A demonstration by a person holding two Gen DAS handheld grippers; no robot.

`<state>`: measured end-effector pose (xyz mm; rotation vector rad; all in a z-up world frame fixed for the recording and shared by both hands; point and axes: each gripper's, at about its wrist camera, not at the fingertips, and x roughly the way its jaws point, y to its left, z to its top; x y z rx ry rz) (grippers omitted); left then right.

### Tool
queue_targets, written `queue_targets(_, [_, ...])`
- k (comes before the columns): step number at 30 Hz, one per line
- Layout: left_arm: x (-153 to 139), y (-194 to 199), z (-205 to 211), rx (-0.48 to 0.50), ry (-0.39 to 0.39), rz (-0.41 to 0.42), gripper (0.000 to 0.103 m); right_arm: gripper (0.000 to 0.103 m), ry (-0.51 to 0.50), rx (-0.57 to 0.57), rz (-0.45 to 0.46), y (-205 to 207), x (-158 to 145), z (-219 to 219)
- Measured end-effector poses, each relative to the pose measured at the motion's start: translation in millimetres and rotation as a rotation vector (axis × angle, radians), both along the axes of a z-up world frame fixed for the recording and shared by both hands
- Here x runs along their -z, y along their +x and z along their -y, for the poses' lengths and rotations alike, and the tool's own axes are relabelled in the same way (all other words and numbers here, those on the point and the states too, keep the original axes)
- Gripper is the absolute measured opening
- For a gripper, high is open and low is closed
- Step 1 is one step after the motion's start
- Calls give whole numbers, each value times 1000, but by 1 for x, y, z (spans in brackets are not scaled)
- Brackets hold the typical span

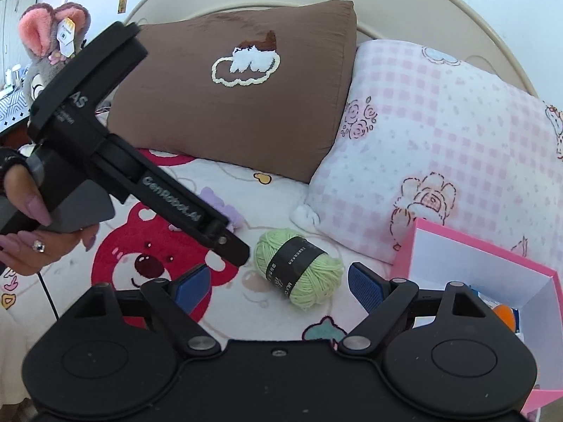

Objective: Organize objects
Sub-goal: 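Withdraw the left tool from the pink box toward the green yarn ball, then lower the left gripper over the green yarn ball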

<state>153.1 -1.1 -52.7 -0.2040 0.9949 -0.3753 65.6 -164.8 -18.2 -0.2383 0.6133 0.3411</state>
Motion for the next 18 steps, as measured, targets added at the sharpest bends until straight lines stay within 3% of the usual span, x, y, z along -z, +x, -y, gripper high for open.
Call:
queue_targets(5, [10,13,3,-5,-9,22,99,88,-14,-2,-28,13,12,-1])
queue_targets(13, [24,38,5,-42,-69,135,95,87,-19,77,-30,49,45,2])
queue_targets(18, [39,53,10,-61,-68,118,91,85,-15,105,-58,68,62,6])
